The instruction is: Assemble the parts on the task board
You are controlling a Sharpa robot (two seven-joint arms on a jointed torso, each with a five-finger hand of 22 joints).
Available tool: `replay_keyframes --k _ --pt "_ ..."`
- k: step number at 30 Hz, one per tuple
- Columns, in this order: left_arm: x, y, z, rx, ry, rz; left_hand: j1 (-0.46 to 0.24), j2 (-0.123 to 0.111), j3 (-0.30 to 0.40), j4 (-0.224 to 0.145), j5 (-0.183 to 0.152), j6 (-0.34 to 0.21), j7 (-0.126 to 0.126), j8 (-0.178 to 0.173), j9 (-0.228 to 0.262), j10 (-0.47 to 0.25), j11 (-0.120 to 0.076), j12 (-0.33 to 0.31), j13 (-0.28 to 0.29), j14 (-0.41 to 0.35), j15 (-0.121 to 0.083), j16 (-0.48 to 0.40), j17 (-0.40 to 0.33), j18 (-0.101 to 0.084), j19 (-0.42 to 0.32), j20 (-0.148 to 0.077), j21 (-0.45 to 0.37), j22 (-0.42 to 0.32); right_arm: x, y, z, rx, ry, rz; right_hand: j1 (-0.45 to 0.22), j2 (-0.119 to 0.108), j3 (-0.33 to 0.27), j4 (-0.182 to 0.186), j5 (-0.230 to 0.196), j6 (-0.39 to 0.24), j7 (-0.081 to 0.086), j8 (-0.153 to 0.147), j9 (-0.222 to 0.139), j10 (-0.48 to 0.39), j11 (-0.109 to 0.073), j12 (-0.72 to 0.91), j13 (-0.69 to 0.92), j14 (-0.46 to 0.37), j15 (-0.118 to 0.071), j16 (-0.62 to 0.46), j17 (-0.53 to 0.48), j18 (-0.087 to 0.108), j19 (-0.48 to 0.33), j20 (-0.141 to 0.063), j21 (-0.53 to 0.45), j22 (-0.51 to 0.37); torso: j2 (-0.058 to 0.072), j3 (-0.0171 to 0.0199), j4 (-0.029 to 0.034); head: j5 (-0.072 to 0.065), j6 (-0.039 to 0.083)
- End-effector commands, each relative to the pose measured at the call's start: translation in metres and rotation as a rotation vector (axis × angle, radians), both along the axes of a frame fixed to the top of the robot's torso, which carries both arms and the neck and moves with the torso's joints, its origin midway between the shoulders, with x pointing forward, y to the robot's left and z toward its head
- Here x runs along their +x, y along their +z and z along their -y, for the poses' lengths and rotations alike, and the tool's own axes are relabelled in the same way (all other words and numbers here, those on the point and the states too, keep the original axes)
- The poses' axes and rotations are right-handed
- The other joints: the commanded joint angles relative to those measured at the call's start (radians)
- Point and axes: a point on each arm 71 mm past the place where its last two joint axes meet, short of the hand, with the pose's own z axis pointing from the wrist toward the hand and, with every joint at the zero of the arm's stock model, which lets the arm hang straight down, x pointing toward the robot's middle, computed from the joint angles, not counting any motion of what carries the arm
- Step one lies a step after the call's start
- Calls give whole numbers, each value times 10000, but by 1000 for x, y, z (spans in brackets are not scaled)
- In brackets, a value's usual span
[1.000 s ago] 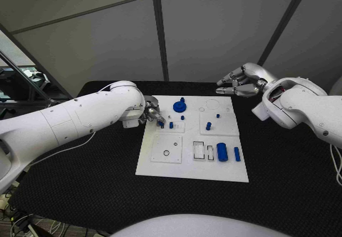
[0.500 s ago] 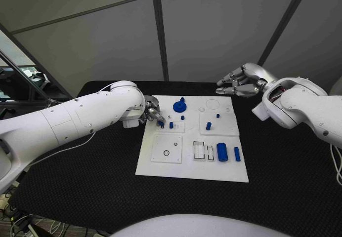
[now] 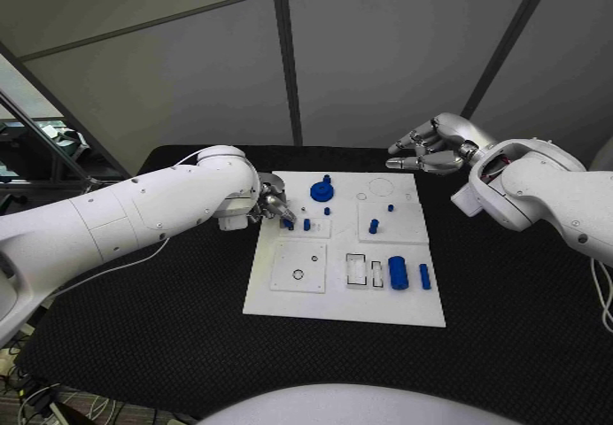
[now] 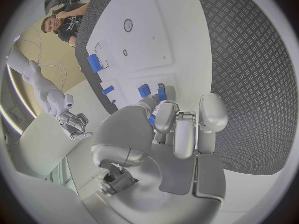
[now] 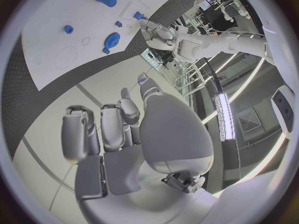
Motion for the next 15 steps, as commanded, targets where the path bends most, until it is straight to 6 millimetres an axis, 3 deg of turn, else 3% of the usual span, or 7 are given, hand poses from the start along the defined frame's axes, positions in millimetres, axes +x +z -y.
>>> replay_keyframes --k 1,15 --pt "-4 -8 -1 465 -348 -497 -50 -12 1512 -1575 271 15 -52 84 128 57 -23 40 1329 866 -8 39 2106 -208 -77 -20 -57 25 0 1 -1 14 117 44 -63 61 -41 43 69 -36 23 -44 14 -2 1 -12 -13 187 -34 -54 -16 88 -23 -24 -66 665 7 1 -7 17 -9" --pt "-3 -7 3 572 -505 -486 -82 -40 1530 -1610 393 3 -62 134 219 67 -30 63 1335 873 -14 60 2127 -205 -86 -25 -67 26 0 1 -2 22 133 51 -63 61 -41 43 69 -36 23 -44 14 -2 1 -12 -13 187 -34 -54 -16 88 -23 -24 -66 665 6 6 -14 -5 -26"
